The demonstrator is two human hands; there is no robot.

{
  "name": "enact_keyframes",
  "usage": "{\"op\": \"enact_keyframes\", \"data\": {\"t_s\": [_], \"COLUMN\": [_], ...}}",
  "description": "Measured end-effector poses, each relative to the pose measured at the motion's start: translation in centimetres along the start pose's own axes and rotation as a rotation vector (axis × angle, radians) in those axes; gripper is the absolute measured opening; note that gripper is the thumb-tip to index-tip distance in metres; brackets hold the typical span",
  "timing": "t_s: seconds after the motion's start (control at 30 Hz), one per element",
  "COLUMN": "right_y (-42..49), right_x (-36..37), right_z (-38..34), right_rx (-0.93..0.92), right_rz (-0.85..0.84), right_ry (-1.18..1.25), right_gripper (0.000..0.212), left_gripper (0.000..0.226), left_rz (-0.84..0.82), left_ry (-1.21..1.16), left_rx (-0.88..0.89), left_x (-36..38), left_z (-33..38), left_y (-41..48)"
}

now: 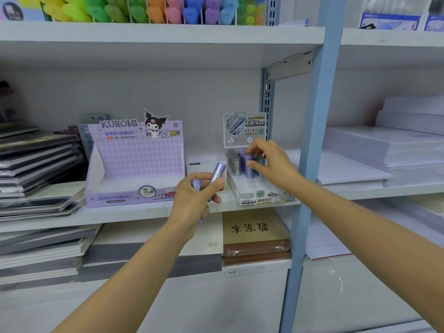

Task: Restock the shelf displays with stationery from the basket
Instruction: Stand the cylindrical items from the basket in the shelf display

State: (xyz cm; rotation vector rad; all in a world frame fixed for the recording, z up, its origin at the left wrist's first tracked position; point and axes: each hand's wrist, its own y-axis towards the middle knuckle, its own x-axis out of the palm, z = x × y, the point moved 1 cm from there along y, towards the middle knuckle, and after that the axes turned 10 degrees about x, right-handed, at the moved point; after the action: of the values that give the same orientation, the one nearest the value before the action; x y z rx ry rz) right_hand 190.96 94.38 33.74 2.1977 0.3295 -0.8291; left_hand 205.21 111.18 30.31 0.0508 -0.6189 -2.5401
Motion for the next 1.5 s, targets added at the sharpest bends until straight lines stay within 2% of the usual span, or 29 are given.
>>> {"op": "enact_keyframes", "data": {"t_s": [0.17, 0.23, 0.3, 0.37, 0.47, 0.53, 0.6, 0.67, 0.77, 0.87, 0.93, 1.03, 1.2, 1.3, 1.4, 1.5], "right_y": [-0.2, -0.8, -1.7, -3.2, -4.6, -5.1, -5.6, -6.1, -6.9, -7.5, -7.6, -7.3, -6.8, -5.9, -4.6, -3.5], "right_x": [-0.7, -1.4, -2.1, -2.5, -2.3, -2.2, -2.5, -2.7, -2.9, -3.1, -3.5, -4.1, -4.5, -5.1, -5.7, -5.1], "right_z": [0.2, -0.8, -2.3, -3.8, -4.7, -4.5, -4.4, -4.4, -4.7, -5.1, -5.5, -6.4, -7.1, -6.4, -4.6, -2.7], "right_rx": [0.046, -0.046, -0.162, -0.221, -0.298, -0.243, -0.122, -0.028, 0.015, 0.020, -0.001, -0.009, -0.085, -0.049, 0.033, 0.118], "right_rz": [-0.004, 0.035, -0.054, -0.226, -0.296, -0.258, -0.244, -0.256, -0.326, -0.402, -0.347, -0.235, -0.249, -0.142, 0.033, 0.106], "right_ry": [-0.076, -0.023, 0.152, 0.271, 0.205, 0.274, 0.446, 0.563, 0.599, 0.542, 0.482, 0.561, 0.451, 0.474, 0.471, 0.422], "right_gripper": [0.012, 0.019, 0.029, 0.037, 0.032, 0.023, 0.019, 0.018, 0.020, 0.023, 0.027, 0.031, 0.017, 0.016, 0.015, 0.014], "left_gripper": [0.022, 0.018, 0.016, 0.018, 0.019, 0.023, 0.023, 0.011, 0.006, 0.021, 0.025, 0.015, 0.012, 0.022, 0.006, 0.014], "left_rz": [-0.012, -0.025, -0.039, -0.068, -0.103, -0.105, -0.095, -0.089, -0.051, -0.021, -0.035, -0.092, -0.204, -0.194, -0.195, -0.207], "left_ry": [0.047, 0.046, 0.041, 0.031, 0.015, -0.025, -0.047, -0.054, -0.093, -0.059, -0.006, 0.114, 0.208, 0.126, -0.080, -0.184], "left_rx": [-0.004, 0.009, 0.015, 0.010, 0.002, -0.013, -0.021, 0.009, 0.052, 0.066, 0.095, 0.185, 0.242, 0.121, -0.042, -0.086], "left_x": [-0.2, 0.0, 0.2, 0.5, 0.8, 0.9, 0.8, 0.9, 1.0, 1.1, 1.1, 1.5, 2.4, 2.5, 2.4, 2.1], "left_z": [0.3, 0.5, 0.8, 1.1, 1.5, 1.8, 2.1, 2.4, 2.8, 3.3, 3.6, 4.1, 4.5, 4.3, 3.8, 3.4], "left_y": [-0.1, -0.2, -0.3, -0.5, -0.8, -1.0, -1.1, -1.2, -1.4, -1.7, -1.9, -2.3, -2.5, -2.1, -1.7, -1.4]}}
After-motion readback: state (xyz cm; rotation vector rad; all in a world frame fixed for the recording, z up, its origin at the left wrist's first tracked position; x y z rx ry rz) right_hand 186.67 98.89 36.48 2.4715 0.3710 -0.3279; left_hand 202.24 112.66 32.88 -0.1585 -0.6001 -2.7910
